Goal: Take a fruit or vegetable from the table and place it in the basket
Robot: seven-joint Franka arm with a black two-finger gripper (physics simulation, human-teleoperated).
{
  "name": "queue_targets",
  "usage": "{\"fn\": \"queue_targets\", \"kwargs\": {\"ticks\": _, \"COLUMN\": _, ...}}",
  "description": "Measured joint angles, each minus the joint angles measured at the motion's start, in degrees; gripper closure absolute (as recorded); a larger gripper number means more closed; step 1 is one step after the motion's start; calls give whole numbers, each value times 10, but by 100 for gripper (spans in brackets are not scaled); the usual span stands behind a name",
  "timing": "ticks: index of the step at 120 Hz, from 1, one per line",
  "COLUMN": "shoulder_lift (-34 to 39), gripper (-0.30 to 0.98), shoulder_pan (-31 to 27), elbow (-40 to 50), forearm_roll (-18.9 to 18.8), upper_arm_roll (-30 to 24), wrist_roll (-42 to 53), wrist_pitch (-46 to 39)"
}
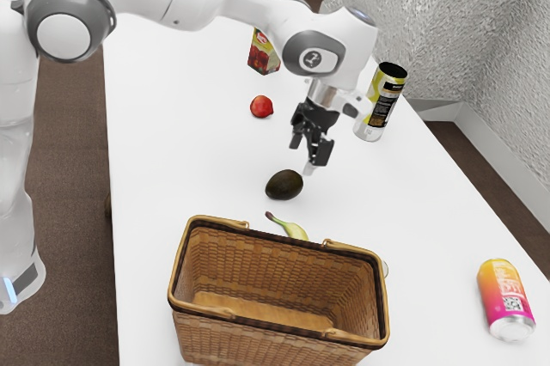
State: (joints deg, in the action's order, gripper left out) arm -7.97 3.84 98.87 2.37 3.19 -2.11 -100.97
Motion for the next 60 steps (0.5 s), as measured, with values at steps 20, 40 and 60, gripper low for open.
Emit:
{"fn": "queue_targets", "kwargs": {"ticks": 20, "shoulder_lift": 1, "gripper": 0, "shoulder_pan": 0, "elbow": 10, "forearm_roll": 13, "upper_arm_roll": -1, "wrist_roll": -48, "wrist_pitch": 0}}
{"fn": "queue_targets", "kwargs": {"ticks": 40, "shoulder_lift": 10, "gripper": 0, "shoulder_pan": 0, "elbow": 36, "forearm_roll": 22, "upper_arm_roll": -1, "wrist_roll": -85, "wrist_pitch": -1}}
{"fn": "queue_targets", "kwargs": {"ticks": 60, "shoulder_lift": 17, "gripper": 0, "shoulder_pan": 0, "elbow": 54, "forearm_roll": 25, "upper_arm_roll": 0, "wrist_roll": -112, "wrist_pitch": -4}}
